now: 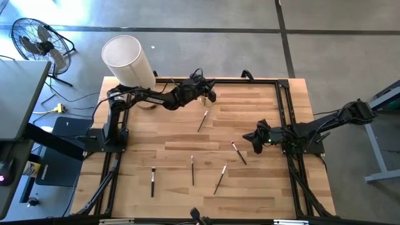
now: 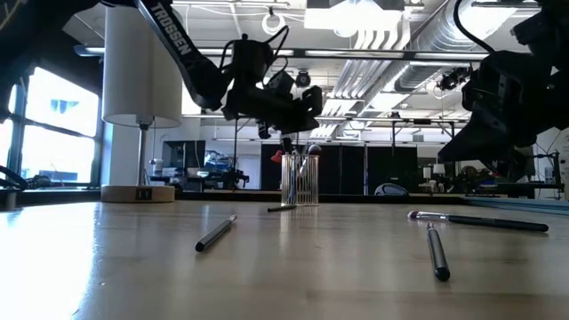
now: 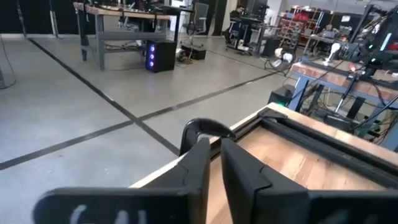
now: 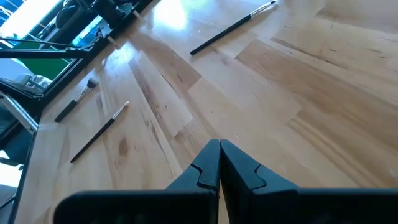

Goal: Sort items
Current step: Put the angle shadow brush into the glass

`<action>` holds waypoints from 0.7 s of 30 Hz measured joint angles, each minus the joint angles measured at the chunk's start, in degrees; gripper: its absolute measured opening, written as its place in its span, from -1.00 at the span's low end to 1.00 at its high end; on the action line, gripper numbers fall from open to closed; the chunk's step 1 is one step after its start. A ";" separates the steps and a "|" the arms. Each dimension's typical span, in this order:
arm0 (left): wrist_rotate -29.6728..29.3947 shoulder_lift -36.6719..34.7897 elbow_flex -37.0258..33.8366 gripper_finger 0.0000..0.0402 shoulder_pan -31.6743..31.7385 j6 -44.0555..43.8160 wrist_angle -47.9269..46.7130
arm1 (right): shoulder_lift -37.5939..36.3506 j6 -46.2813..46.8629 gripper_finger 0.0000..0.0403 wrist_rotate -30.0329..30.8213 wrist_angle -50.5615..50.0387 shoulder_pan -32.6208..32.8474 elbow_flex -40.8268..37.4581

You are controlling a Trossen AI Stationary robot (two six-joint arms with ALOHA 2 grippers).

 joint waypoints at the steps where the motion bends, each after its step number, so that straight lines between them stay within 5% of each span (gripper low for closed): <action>1: -0.01 -0.04 0.02 -0.75 0.01 0.00 -0.01 | 0.00 0.00 -0.98 -0.58 0.00 0.00 0.00; 10: 0.39 -0.10 0.38 -0.33 -0.36 1.26 -0.25 | -0.07 -0.10 -0.97 -1.69 0.22 0.00 0.00; 15: -0.04 -3.89 4.86 -0.23 -3.59 12.37 -0.70 | -0.09 -1.51 -0.99 -3.16 2.15 0.00 0.04; 21: -9.83 -5.82 18.48 -0.23 -10.25 18.29 -20.22 | -0.09 -3.62 -0.97 -7.20 3.15 0.00 0.04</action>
